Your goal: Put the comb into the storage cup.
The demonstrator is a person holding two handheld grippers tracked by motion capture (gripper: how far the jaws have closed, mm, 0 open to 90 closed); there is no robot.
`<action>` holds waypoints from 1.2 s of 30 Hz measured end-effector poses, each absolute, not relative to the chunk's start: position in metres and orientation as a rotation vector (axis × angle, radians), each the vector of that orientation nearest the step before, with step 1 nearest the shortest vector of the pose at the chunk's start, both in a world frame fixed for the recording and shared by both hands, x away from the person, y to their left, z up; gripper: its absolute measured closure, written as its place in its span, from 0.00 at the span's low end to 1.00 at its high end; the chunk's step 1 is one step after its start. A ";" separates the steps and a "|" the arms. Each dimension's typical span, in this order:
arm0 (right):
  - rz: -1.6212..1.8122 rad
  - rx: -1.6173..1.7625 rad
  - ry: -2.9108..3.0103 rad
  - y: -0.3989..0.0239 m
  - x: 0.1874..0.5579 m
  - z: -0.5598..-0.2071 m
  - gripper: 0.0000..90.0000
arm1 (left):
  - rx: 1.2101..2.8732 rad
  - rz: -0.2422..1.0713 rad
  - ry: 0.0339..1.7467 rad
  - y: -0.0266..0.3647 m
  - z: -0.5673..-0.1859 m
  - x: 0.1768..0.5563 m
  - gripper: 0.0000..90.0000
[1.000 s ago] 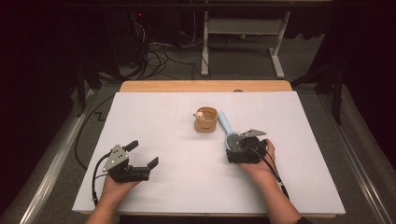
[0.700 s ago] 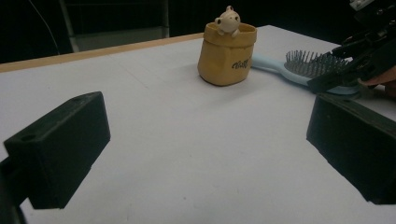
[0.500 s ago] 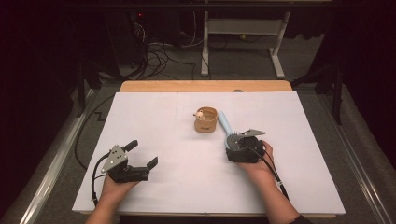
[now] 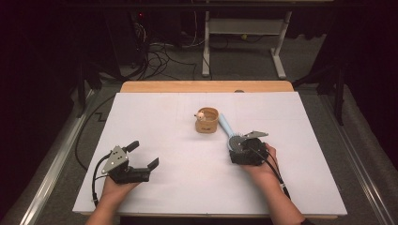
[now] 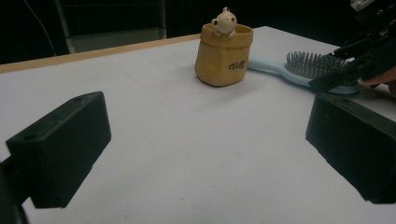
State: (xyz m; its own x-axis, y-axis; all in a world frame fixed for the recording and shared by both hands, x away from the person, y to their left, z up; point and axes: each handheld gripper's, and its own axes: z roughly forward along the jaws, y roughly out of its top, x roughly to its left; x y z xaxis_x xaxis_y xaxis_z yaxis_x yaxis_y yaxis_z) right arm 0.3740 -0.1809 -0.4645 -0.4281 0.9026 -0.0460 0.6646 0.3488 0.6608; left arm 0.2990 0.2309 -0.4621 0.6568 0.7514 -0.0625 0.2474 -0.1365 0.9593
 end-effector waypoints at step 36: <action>0.866 1.312 2.239 -0.235 0.306 -0.468 0.22 | 1.707 0.512 0.807 0.229 -0.462 0.298 0.02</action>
